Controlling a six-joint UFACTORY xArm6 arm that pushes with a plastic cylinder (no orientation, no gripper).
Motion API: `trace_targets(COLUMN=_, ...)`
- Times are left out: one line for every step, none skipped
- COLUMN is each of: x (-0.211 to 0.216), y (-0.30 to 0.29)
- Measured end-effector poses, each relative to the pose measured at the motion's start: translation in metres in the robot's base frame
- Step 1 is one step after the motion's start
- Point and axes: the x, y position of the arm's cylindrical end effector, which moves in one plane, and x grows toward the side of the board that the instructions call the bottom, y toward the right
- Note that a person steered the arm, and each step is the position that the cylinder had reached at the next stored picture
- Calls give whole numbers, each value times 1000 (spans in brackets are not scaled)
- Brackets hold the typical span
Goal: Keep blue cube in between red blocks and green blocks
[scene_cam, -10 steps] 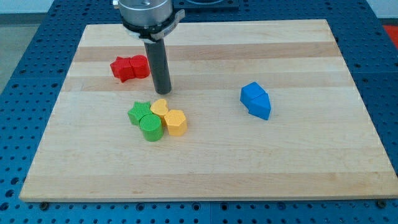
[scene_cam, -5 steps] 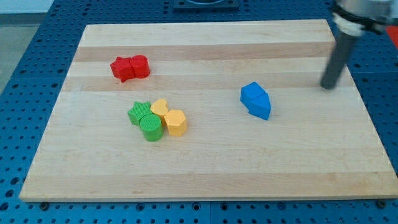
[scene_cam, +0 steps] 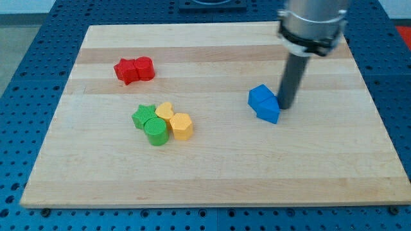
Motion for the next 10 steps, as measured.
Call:
trace_targets(x=-23, y=-43)
trace_targets(x=-44, y=-87)
trace_targets(x=-50, y=-111)
trace_targets(x=-50, y=-59)
trace_targets(x=-28, y=-32)
trace_targets(x=-7, y=-49)
trace_targets(x=-10, y=-99)
trace_targets(x=-21, y=-152)
trace_targets(x=-30, y=-188)
trace_targets(x=-31, y=-163)
